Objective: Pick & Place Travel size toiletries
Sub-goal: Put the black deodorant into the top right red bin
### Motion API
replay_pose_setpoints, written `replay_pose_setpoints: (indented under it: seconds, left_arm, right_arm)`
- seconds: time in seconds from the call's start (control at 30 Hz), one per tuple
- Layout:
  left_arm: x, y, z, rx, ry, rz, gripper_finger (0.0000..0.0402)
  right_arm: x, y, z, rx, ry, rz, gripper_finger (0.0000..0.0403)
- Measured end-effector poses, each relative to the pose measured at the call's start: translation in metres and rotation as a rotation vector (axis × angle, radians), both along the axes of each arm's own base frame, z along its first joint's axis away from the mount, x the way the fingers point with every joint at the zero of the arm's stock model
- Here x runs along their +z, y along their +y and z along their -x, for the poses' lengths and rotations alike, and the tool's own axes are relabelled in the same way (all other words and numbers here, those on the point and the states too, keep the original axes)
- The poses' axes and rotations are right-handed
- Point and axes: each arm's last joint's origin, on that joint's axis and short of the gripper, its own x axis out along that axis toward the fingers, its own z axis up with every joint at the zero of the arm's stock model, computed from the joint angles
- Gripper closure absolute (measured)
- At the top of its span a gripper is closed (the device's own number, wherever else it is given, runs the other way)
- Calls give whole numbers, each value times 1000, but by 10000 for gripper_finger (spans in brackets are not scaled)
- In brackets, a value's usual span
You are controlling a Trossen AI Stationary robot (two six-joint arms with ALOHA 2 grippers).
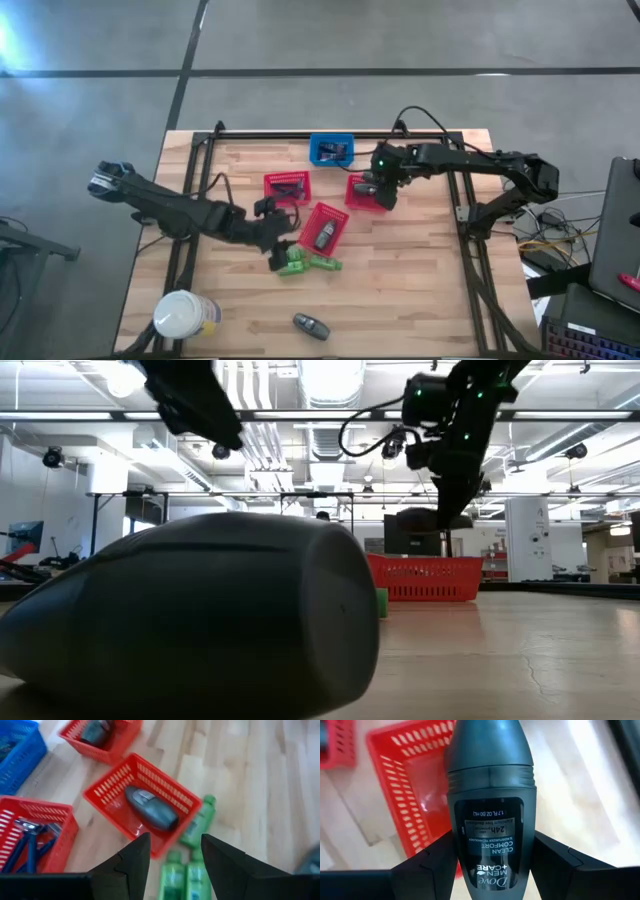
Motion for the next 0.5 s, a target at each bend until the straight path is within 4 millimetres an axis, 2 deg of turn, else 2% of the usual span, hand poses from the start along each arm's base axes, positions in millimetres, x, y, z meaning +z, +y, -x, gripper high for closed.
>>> replay_pose_setpoints:
  seconds: [0.1, 0.3, 0.5]
  left_arm:
    - [-3, 15, -12, 30, -16, 27, 220]
    - [-15, 45, -46, 149, -69, 153, 220]
    - [-23, 67, -88, 217, -7, 243, 220]
  right_arm:
    - [-10, -8, -2, 55, -2, -93, 195]
    - [-22, -11, -9, 131, 50, -102, 158]
    - [-7, -13, -8, 107, 8, -26, 99]
